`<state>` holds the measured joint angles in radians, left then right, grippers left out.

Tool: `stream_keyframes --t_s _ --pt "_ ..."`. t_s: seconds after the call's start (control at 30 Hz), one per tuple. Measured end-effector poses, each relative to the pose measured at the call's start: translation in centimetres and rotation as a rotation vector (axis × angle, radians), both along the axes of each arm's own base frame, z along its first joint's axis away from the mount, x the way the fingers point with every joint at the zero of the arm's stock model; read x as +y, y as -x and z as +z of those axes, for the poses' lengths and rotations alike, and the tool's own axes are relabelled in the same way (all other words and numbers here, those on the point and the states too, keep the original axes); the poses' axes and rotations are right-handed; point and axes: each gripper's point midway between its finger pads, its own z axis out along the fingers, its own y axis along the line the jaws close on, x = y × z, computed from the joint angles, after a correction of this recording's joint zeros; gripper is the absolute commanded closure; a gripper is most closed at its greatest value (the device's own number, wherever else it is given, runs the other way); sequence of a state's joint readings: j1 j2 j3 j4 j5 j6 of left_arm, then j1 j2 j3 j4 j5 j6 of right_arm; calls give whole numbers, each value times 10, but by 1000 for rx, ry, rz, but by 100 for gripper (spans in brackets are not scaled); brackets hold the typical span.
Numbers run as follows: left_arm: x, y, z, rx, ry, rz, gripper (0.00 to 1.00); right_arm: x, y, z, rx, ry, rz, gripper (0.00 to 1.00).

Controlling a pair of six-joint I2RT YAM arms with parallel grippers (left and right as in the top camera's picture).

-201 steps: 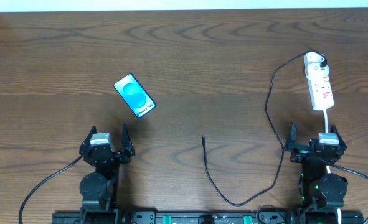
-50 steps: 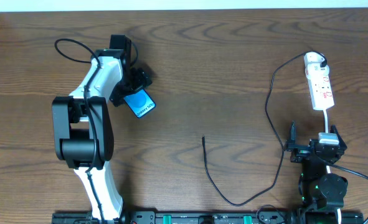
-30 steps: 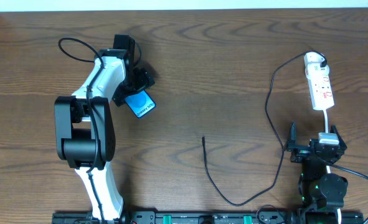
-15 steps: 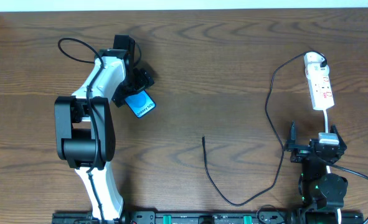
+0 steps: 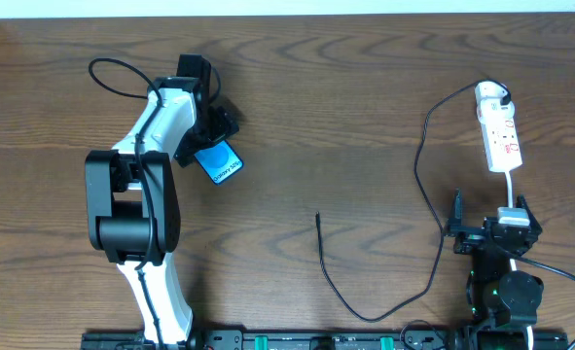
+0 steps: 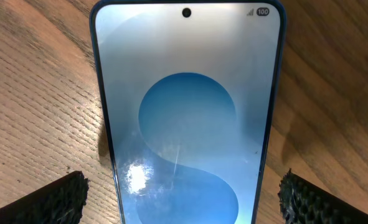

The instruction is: Plug charger to phone and switch on socket

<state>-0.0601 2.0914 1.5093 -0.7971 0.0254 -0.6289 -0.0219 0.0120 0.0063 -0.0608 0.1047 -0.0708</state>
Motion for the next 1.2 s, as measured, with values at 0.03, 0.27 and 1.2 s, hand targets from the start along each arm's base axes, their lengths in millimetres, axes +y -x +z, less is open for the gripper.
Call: stream_keyframes --t_s 0.03,0.27,1.2 --pt "0 0 0 0 -2 0 2 0 0 0 0 0 0 1" --pt "0 0 0 0 -2 0 2 0 0 0 0 0 0 1" --pt "1 7 -7 19 -2 5 2 0 0 0 0 0 0 1"
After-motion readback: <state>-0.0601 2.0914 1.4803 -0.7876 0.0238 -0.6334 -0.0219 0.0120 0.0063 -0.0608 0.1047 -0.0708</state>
